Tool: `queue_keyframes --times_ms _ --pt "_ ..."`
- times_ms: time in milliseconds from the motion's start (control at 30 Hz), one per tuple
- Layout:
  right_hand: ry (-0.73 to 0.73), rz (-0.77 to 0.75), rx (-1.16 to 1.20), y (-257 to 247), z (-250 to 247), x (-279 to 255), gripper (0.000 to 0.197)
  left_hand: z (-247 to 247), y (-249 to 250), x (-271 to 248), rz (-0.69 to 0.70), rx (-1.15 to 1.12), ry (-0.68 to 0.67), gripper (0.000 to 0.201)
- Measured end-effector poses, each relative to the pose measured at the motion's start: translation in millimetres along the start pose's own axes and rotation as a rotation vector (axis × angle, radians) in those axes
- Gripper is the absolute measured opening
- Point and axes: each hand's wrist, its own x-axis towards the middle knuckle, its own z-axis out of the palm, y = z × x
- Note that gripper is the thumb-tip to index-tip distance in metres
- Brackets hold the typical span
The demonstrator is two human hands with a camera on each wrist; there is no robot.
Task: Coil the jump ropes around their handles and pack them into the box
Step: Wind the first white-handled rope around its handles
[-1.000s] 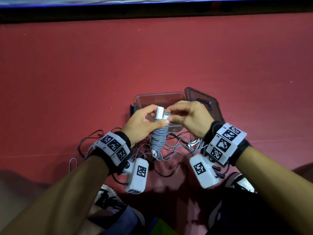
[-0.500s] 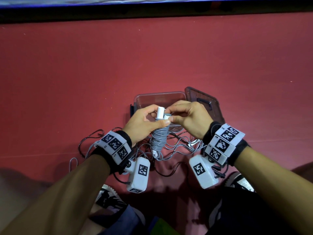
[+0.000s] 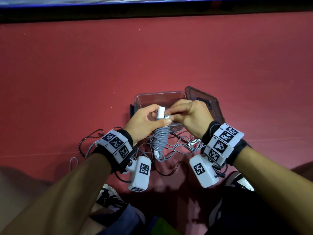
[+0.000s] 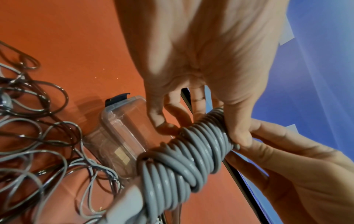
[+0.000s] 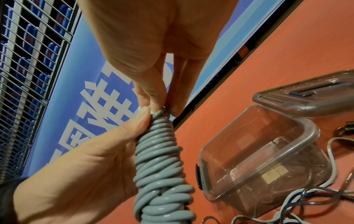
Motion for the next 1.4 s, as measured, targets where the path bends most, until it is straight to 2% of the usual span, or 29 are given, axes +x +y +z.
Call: queue_keyframes --times_ms 167,400,667,900,1067,1200,1400 --pt "0.013 -0.029 -0.007 0 1 1 0.017 1 4 0 0.014 0.006 0.025 0.014" --pt "0.018 0.03 0.092 -4 1 0 0.018 -1 9 -1 0.002 -0.012 0.07 0.01" --pt "0.064 -0.018 0.12 -4 -1 0 0.013 0 11 -1 -0.016 -0.058 0.086 0.012" --pt "0.058 -0.066 0.039 -2 -1 -3 0.017 -2 8 0 0.015 0.003 0.081 0.014" --pt "0.033 -0.045 -0.002 -4 -2 -1 0.017 -2 7 -1 0.011 0.005 0.097 0.02" --pt "-0.007 -0.056 -0.044 -3 -2 1 0.019 -1 8 -3 -0.036 -0.029 0.102 0.03" --pt "-0.011 -0.118 -0.105 0 3 1 0.02 0 9 -4 -0.103 -0.055 0.117 0.029"
